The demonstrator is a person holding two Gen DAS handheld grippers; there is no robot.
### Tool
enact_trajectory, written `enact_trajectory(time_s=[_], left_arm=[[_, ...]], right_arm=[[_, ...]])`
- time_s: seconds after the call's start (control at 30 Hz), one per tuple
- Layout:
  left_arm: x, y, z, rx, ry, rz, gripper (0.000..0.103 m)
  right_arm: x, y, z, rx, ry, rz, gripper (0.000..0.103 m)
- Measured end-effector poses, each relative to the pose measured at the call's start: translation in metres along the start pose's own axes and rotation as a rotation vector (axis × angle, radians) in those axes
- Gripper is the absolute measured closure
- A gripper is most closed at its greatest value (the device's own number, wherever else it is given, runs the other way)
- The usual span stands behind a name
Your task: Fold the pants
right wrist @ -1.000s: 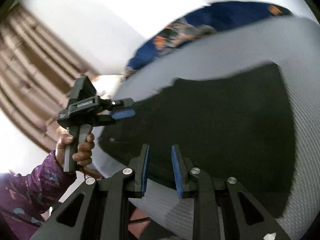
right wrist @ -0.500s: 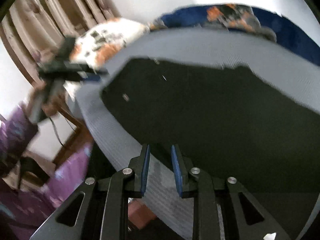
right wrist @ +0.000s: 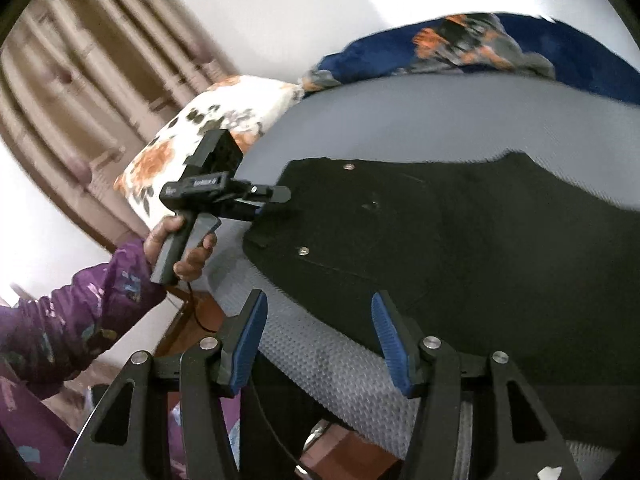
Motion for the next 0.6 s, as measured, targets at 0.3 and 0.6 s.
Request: enact_trajectory(time_s=[0.3,0.6], left_arm=[[-0.007,0.03,0.018,0.077,0.033,0.095,0.077],[-0.014,0.11,0.009,0.113,0.119,0.106,0.082]], right_arm=[[0.006,0.023,-0.005,0.026,0.041,0.127,0.049],[0.002,0.044,-0.025,0.043,0.102,0.16,0.049]])
Point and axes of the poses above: each gripper's, at about its wrist camera, not at the fingertips, and z roughly the way its jaws point, y to its right, x to its top, the point moved 5 cm from there along z, roughly the way its jaws point, and after that the axes turned 6 degrees about -x, right-handed, at the moved point
